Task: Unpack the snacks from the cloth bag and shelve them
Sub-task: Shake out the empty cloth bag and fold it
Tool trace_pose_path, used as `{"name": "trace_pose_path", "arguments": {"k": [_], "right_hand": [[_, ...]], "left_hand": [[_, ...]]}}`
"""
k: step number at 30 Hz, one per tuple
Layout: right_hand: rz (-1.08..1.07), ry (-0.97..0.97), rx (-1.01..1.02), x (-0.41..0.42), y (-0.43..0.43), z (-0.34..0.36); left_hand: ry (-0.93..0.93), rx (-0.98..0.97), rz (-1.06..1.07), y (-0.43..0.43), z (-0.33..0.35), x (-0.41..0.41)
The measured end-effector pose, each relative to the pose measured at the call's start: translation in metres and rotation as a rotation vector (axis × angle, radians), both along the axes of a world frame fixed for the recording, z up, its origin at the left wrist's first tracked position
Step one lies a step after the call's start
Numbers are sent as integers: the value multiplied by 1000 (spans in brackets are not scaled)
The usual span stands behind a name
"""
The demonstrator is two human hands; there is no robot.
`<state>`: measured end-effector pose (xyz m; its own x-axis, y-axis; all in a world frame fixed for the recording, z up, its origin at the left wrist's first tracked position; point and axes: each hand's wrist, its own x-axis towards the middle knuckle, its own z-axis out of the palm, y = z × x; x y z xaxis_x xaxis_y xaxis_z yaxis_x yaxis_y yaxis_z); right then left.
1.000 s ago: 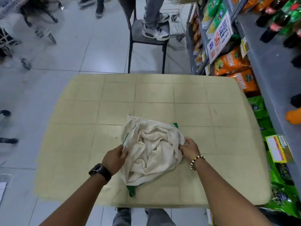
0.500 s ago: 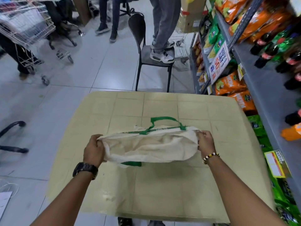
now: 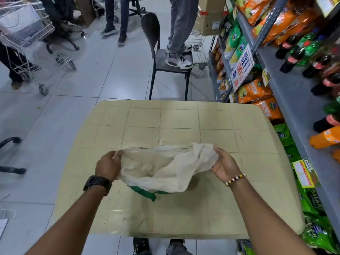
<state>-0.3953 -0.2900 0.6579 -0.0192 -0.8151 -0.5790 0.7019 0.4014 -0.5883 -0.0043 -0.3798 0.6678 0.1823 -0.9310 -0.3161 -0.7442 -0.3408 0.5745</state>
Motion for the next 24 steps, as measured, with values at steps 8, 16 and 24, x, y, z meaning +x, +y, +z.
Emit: {"name": "trace_pose_path", "arguments": {"k": [8, 16, 24], "right_hand": [[493, 840, 134, -32, 2, 57], [3, 1288, 361, -16, -28, 113], [251, 597, 153, -33, -20, 163]], "left_hand": [[263, -83, 248, -44, 60, 29], [-358, -209, -286, -65, 115, 29], [-328, -171, -407, -79, 153, 40]]}}
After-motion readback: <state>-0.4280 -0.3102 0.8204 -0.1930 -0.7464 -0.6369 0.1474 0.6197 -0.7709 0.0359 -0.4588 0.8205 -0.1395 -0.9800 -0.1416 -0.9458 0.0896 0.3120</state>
